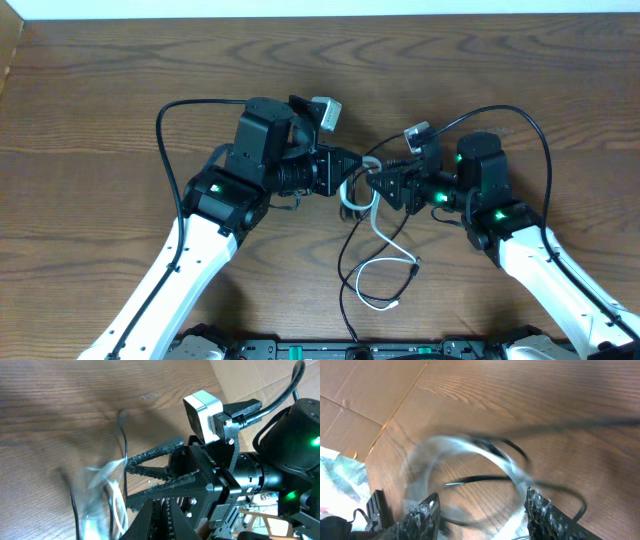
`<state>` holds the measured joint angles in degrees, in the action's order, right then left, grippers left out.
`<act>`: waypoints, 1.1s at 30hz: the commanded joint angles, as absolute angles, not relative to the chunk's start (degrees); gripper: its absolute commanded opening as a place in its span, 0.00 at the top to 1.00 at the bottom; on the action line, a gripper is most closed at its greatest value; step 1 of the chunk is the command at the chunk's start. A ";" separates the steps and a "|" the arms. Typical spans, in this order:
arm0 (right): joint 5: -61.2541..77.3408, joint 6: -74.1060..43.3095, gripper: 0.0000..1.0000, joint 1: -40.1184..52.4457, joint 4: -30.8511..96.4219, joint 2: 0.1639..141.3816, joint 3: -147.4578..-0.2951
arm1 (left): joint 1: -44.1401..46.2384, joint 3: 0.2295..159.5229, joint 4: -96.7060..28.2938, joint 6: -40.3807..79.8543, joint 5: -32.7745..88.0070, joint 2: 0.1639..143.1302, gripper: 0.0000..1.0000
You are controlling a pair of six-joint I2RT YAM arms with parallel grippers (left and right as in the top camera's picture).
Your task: Untangle cables
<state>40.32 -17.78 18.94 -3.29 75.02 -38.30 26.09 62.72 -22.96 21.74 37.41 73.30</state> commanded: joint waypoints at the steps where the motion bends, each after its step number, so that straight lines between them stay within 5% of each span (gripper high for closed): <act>1: 36.77 -17.10 0.46 19.25 -3.44 75.02 -38.61 | 27.00 63.33 -20.78 23.31 44.97 72.97 0.93; 6: 27.29 -17.10 0.45 20.56 -3.46 75.05 -38.61 | 28.38 63.35 -17.89 23.94 49.95 72.97 0.93; 10: 27.29 -17.10 0.49 21.65 -2.00 75.02 -38.61 | 28.38 63.31 -26.92 19.25 33.34 73.06 0.92; 14: 25.96 -17.10 0.53 21.69 0.51 75.02 -38.61 | 28.32 63.22 -37.26 19.16 11.51 74.52 0.68; 19: 23.92 -17.10 0.54 21.69 2.02 75.02 -38.61 | 28.32 63.22 -39.81 19.14 8.27 78.63 0.42; 33: 23.90 -17.10 0.52 21.69 3.73 75.02 -38.61 | 27.68 63.22 -31.48 17.17 8.27 101.23 0.41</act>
<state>24.32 -17.52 21.47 3.66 75.00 -38.30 27.94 62.72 -33.52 19.68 9.21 98.19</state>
